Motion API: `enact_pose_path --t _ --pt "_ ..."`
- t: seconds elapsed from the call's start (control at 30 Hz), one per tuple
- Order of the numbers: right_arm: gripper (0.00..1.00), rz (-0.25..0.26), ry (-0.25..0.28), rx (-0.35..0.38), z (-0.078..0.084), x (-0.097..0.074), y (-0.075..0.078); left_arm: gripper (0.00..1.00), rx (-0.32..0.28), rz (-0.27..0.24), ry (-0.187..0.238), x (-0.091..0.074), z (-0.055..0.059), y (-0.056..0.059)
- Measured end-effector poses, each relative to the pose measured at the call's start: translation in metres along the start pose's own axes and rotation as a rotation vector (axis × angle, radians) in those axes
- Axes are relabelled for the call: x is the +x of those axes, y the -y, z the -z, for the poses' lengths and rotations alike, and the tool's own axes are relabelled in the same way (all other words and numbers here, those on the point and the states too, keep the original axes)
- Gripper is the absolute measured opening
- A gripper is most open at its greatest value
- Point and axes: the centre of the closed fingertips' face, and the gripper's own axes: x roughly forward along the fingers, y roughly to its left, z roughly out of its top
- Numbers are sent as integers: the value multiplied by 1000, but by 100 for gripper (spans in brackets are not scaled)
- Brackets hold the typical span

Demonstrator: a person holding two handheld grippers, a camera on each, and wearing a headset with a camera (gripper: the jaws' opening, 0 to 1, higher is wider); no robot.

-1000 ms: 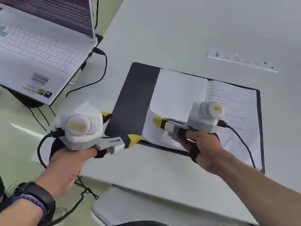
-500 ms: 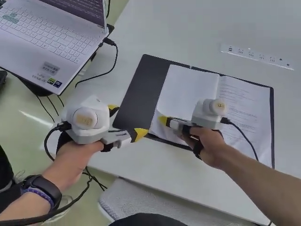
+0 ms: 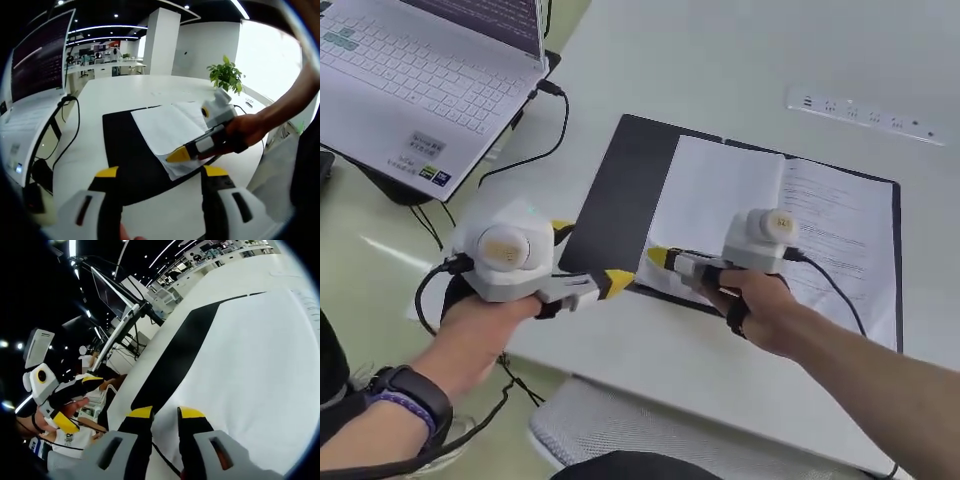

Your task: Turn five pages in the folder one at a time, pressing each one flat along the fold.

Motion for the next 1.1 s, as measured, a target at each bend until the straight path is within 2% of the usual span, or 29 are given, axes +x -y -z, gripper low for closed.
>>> enact_pose_path --t 0.17,0.27,0.33,0.47,0.57,0.73,0.93,1.1 --pt "29 -44 -5 2 -1 -2 -9 63 20 15 -7 7 -4 1" --pt "36 -63 -2 -13 -3 -8 -14 58 24 12 -10 13 -4 -1" --pt "39 -86 18 -22 -10 -15 -19 57 21 15 -11 17 -5 -1" --pt "42 -92 64 -32 -22 -34 -20 49 10 12 -15 27 -7 -3" --pt "42 -80 95 -46 -31 -48 -15 43 5 28 -13 35 -9 0" --pt "41 -47 147 -54 -44 -74 -4 38 26 50 -25 50 -11 6" --pt "40 -2 179 -45 -46 -97 15 23 34 83 -23 66 -17 17" --pt "40 17 200 -36 -43 -111 21 18 38 99 -49 81 -10 19"
